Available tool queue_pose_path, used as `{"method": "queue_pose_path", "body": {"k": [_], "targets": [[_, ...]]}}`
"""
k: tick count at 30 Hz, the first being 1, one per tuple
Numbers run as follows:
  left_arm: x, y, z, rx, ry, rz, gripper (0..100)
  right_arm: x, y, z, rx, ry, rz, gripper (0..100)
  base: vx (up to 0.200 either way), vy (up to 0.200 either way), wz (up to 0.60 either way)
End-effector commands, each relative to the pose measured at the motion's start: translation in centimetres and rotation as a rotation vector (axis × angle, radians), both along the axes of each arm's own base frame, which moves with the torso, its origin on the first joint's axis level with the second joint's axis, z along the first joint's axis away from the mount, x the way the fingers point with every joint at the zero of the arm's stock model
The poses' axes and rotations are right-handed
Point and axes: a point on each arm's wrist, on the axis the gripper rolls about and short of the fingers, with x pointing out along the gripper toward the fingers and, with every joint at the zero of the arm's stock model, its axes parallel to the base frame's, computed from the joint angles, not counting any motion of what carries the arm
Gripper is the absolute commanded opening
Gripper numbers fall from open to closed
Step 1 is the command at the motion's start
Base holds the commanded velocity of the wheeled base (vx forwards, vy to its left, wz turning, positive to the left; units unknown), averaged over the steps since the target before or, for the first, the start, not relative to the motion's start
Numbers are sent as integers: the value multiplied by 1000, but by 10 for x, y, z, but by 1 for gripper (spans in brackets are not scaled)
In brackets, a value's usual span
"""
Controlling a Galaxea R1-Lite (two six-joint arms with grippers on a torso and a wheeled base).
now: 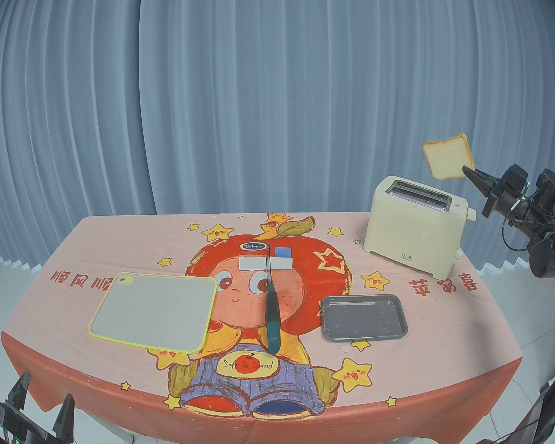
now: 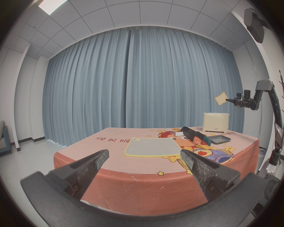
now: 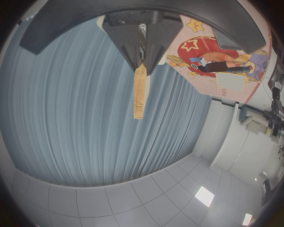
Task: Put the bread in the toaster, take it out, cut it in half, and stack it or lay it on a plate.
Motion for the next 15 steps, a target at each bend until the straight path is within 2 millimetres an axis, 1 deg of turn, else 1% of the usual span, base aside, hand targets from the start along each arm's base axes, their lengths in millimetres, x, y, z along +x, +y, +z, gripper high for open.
{"method": "queue_pose_path", "body": {"k": [1,15], "targets": [[1,0,-5,0,17,0,100,25,-6,-7,-1,-9,-2,0,0,0,0],[1,0,-5,0,17,0,100,28,0,-19,11,91,34,0,0,0,0]]}}
